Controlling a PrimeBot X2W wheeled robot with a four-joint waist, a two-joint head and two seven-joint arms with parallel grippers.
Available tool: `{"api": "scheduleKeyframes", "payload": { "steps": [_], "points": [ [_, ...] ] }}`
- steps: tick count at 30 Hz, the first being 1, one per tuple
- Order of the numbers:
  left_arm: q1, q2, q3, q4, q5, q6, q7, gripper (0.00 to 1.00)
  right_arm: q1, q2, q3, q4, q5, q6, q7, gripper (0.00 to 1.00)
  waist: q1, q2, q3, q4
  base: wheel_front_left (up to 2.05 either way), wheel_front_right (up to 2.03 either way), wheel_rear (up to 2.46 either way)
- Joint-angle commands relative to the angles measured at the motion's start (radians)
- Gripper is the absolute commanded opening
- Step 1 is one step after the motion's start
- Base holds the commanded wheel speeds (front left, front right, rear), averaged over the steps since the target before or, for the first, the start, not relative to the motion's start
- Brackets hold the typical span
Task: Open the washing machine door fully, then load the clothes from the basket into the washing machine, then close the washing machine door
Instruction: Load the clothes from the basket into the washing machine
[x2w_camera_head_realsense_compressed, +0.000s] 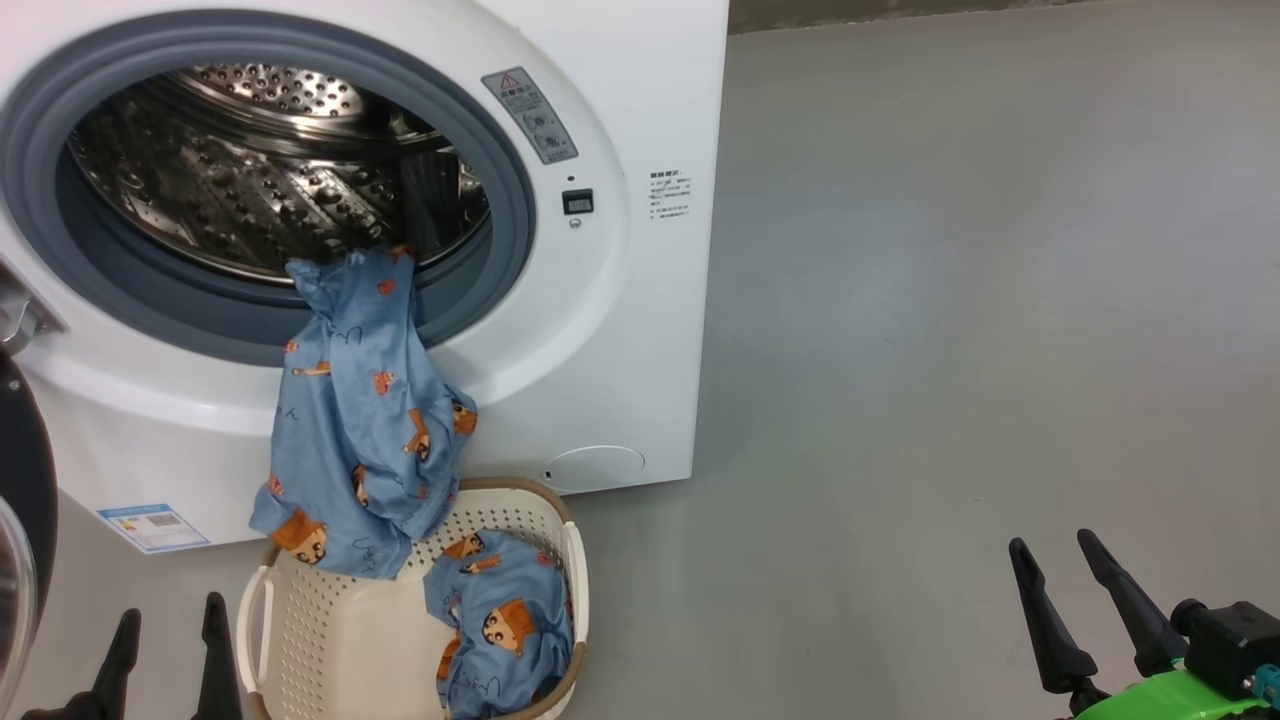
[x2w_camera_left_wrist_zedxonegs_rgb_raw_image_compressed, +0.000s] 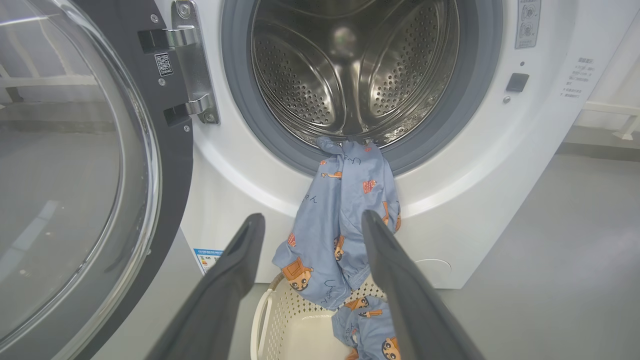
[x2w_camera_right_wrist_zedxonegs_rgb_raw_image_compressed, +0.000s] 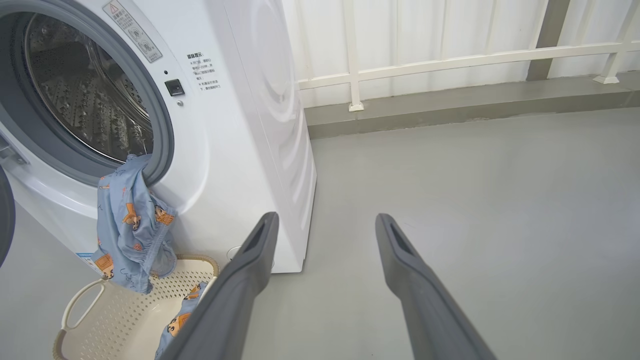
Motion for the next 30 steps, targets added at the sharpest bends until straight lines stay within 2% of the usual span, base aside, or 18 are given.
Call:
{"api": "scheduleKeyframes", "payload": {
  "steps": [1,15,30],
  "points": [
    [-0.012,0.014,0.034,-0.031,-0.001,-0.002,-0.006,1.00,-0.013,-0.016,0.017,-0.021,-0.014,0.001,-0.005,1.00,0.0000,0.0000,0.001,-0.001,0.00,0.00,0.00],
    [-0.035,0.013,0.037,-0.028,0.000,-0.002,-0.006,1.00,-0.025,-0.011,0.020,-0.031,-0.013,0.001,-0.005,1.00,0.0000,0.0000,0.037,-0.008,0.00,0.00,0.00],
    [-0.173,0.030,-0.005,0.065,-0.031,-0.002,-0.006,1.00,-0.101,0.009,0.029,-0.050,-0.022,0.001,-0.005,1.00,0.0000,0.0000,0.193,-0.016,0.00,0.00,0.00]
  ]
}}
